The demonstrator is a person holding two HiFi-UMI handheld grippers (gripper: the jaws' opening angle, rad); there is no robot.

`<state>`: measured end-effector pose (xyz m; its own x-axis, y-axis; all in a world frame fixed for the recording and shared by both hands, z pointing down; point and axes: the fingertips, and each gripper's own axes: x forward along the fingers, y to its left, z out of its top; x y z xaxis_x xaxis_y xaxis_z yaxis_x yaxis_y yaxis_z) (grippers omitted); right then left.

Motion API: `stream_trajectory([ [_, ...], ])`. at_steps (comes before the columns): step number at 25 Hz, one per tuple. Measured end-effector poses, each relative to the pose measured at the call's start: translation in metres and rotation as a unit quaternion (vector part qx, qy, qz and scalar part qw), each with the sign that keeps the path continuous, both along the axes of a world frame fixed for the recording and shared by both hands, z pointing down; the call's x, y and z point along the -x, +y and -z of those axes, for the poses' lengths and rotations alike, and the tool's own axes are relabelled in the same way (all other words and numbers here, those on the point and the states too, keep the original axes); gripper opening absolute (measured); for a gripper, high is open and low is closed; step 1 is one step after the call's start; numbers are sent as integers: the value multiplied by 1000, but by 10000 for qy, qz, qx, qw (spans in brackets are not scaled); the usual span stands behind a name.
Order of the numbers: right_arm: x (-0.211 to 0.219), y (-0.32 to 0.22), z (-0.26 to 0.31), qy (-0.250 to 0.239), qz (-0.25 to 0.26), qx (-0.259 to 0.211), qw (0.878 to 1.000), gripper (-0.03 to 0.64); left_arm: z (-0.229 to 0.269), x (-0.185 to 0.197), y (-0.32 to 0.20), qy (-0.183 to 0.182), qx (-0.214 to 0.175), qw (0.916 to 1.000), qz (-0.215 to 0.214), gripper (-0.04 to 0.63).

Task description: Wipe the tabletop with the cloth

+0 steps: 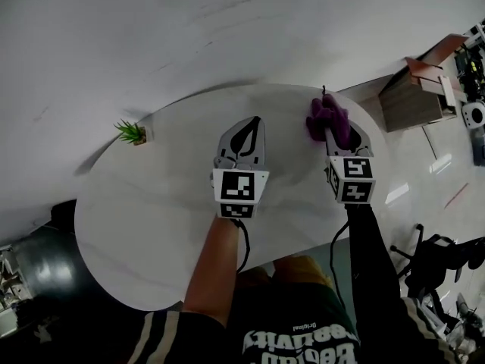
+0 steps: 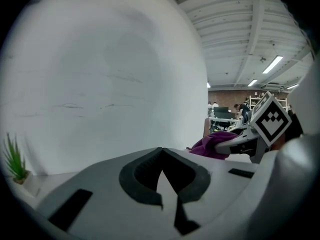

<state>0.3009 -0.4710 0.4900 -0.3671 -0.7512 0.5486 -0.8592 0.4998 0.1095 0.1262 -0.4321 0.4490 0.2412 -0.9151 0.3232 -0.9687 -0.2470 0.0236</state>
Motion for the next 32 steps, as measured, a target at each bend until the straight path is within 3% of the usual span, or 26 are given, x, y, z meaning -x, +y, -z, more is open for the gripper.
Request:
stream_trajectory([
  [7,135,66,15,-420,960,7,9945,137,20,107,75,-199,-67,9971,729,0],
  [14,293,160,29,-764,2056,47,9756,137,35,238,191,-380,-58,9840,1739,0],
  [23,476,322,35,-974,3201,159,9422,137,40,398,370,-558,50,9576,2827,0],
  [32,627,475,34,-1099,4128,247,9038,137,37,522,526,-727,184,9309,3575,0],
])
